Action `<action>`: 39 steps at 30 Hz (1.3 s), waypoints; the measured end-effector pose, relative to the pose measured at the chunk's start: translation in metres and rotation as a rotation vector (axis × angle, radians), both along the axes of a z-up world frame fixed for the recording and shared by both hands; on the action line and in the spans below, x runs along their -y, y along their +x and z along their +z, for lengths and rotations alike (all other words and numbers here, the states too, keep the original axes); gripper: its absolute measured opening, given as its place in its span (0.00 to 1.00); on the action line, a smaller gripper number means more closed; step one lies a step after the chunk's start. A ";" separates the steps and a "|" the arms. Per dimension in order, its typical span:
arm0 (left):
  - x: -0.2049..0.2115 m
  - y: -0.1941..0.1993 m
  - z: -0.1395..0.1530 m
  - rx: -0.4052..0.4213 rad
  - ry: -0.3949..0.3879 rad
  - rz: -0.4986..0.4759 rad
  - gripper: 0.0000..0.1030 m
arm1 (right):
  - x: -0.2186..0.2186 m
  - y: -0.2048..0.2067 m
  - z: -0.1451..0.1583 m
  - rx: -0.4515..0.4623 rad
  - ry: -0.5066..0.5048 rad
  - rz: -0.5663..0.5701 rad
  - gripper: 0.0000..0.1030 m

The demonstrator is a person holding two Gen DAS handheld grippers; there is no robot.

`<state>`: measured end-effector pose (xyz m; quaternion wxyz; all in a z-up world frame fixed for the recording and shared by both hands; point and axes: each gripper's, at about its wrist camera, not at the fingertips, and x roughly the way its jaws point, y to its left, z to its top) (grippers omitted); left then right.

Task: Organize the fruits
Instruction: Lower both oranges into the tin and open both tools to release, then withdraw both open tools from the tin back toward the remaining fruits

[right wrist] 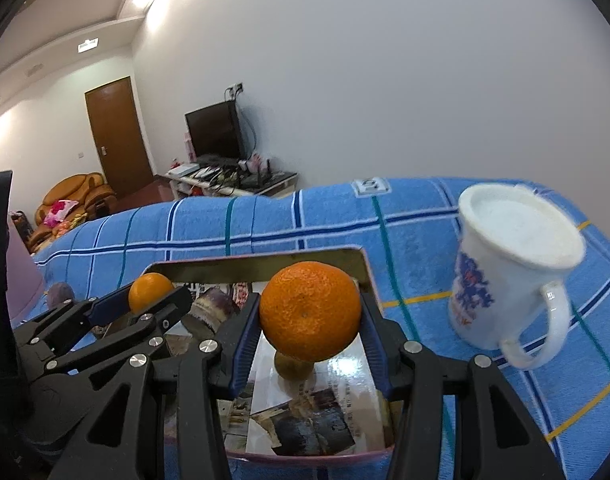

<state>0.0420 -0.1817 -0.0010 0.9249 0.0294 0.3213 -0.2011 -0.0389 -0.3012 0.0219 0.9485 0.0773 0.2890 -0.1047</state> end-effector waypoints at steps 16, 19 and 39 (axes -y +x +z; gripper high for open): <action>-0.002 0.003 -0.004 -0.029 -0.015 0.000 0.44 | 0.010 0.005 -0.011 -0.032 0.166 0.072 0.49; -0.004 0.003 -0.004 -0.030 -0.017 0.000 0.44 | 0.010 -0.001 -0.006 0.000 0.160 0.082 0.49; -0.001 -0.020 0.010 0.100 0.025 0.042 0.96 | 0.007 -0.032 0.022 0.189 0.005 -0.053 0.67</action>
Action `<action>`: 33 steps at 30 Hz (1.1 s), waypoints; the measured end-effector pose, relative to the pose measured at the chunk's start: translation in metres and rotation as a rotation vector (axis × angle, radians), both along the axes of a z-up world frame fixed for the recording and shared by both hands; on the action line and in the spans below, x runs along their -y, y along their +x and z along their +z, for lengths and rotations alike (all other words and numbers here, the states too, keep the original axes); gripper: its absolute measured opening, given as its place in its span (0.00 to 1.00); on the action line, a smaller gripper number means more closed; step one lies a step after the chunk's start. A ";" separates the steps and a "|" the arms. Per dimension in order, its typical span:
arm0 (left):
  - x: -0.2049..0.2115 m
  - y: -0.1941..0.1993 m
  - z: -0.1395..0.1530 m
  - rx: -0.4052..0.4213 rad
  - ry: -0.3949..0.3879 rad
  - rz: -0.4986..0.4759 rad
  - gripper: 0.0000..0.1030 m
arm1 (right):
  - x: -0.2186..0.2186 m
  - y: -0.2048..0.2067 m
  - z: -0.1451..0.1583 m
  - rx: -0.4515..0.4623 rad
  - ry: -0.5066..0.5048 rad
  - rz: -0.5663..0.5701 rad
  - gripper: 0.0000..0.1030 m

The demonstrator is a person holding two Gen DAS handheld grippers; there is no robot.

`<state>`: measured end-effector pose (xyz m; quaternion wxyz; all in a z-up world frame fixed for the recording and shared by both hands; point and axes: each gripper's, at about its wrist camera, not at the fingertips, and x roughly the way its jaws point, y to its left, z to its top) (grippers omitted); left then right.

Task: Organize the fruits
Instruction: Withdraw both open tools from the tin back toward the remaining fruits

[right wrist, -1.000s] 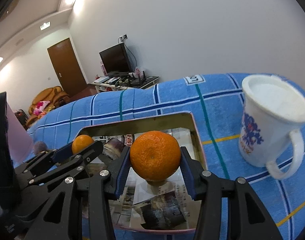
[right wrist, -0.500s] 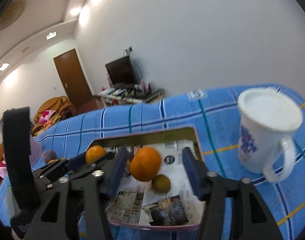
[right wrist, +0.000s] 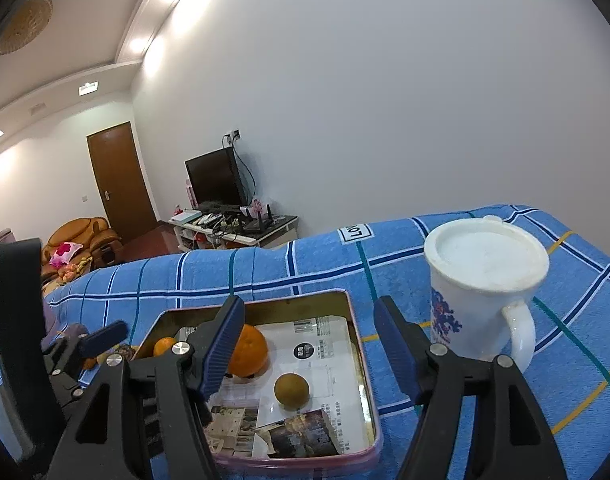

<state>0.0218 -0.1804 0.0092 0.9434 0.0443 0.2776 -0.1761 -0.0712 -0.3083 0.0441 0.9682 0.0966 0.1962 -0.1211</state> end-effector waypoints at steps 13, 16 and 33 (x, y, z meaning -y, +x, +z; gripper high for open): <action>-0.015 -0.022 0.008 0.072 -0.012 0.056 1.00 | 0.002 -0.016 0.001 0.065 0.000 -0.043 0.74; -0.018 -0.027 0.009 0.088 -0.007 0.064 1.00 | 0.002 -0.022 0.002 0.104 -0.009 -0.057 0.74; -0.034 -0.051 0.012 0.144 0.016 0.104 1.00 | -0.016 -0.033 0.003 0.114 -0.087 -0.063 0.74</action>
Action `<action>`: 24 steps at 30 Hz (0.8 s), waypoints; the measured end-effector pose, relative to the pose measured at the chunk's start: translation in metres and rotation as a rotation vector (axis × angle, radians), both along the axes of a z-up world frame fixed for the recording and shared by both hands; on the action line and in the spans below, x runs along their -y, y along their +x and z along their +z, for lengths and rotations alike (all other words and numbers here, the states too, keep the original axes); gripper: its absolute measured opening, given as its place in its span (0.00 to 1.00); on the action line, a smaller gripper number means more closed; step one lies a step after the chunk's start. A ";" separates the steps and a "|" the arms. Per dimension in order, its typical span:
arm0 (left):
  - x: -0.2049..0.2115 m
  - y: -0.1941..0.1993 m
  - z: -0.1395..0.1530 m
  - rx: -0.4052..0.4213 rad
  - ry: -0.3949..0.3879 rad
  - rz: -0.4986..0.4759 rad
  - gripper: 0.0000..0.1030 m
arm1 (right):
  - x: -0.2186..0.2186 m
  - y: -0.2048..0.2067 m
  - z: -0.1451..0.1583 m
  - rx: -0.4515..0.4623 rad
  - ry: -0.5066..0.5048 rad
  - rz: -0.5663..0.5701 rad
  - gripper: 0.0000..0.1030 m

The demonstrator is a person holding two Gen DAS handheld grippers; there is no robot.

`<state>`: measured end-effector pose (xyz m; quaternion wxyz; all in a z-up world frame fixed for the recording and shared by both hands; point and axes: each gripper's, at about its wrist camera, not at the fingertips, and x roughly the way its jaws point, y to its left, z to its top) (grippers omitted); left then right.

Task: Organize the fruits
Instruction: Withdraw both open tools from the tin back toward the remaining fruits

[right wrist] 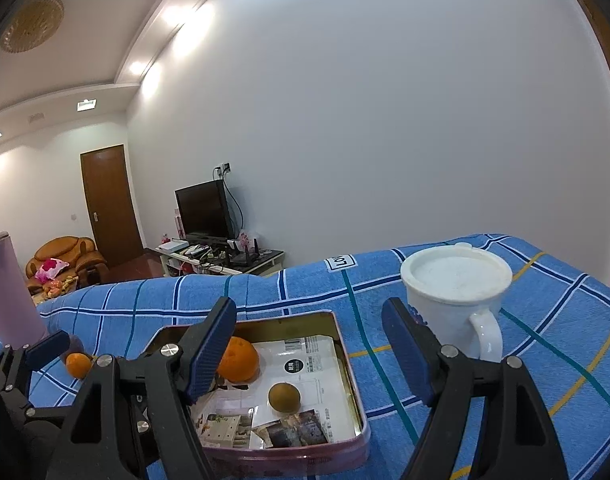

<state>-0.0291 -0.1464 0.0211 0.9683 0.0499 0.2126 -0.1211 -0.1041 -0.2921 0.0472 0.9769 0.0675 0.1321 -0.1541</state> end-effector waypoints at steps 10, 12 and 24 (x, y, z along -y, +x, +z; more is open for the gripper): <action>-0.017 -0.007 -0.001 -0.011 -0.037 0.014 1.00 | -0.019 -0.001 0.001 -0.017 -0.090 0.000 0.74; -0.019 -0.008 -0.002 -0.021 -0.022 0.002 1.00 | -0.021 0.002 0.000 -0.029 -0.102 -0.006 0.74; -0.060 0.004 -0.006 0.021 0.134 -0.005 1.00 | -0.044 0.008 -0.004 -0.070 -0.102 -0.015 0.74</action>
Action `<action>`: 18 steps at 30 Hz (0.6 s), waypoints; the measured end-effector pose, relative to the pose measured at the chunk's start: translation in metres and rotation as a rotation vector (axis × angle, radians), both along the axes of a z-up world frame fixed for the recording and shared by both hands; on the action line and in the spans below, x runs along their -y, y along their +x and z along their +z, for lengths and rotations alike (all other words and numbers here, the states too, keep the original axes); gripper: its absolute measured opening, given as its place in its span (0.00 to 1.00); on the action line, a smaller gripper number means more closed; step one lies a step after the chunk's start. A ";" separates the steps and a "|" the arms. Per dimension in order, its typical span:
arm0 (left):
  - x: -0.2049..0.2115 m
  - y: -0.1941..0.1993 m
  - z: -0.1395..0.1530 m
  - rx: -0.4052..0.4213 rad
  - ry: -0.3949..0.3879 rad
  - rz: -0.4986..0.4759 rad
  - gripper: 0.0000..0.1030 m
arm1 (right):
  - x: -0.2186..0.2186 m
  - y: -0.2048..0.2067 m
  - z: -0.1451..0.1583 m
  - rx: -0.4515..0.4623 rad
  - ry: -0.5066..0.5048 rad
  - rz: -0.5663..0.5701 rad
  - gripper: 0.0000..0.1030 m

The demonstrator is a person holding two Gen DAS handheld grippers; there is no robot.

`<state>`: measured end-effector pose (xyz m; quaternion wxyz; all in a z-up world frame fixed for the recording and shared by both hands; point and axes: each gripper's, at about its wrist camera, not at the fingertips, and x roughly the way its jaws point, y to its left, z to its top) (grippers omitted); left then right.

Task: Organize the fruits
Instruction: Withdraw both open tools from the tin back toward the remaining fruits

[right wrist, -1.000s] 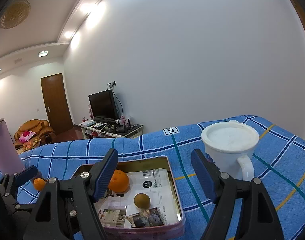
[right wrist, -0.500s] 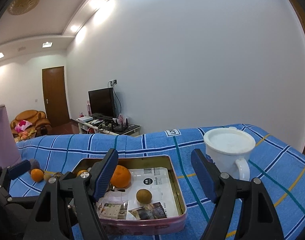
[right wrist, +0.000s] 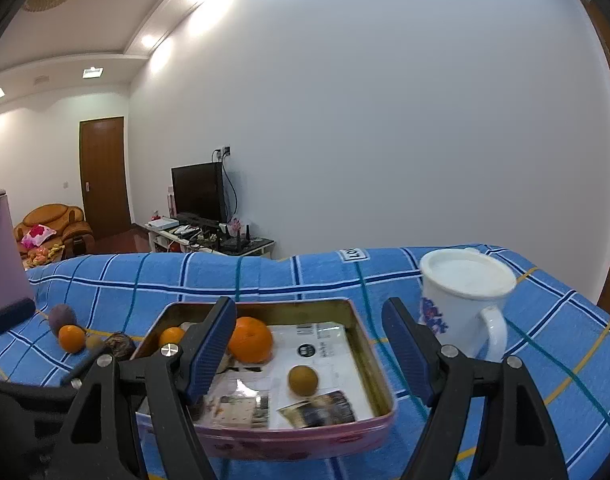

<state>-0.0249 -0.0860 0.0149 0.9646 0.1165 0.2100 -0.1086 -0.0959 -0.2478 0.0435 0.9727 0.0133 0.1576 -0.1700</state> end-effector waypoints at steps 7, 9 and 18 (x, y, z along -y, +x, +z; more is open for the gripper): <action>-0.044 0.015 0.000 0.026 0.006 0.050 1.00 | -0.029 0.014 -0.005 -0.032 0.011 0.029 0.74; -0.056 0.019 0.000 0.025 -0.006 0.065 1.00 | -0.040 0.020 -0.006 -0.037 0.000 0.043 0.74; -0.115 0.044 0.000 0.013 -0.063 0.160 1.00 | -0.090 0.046 -0.011 -0.062 0.002 0.111 0.74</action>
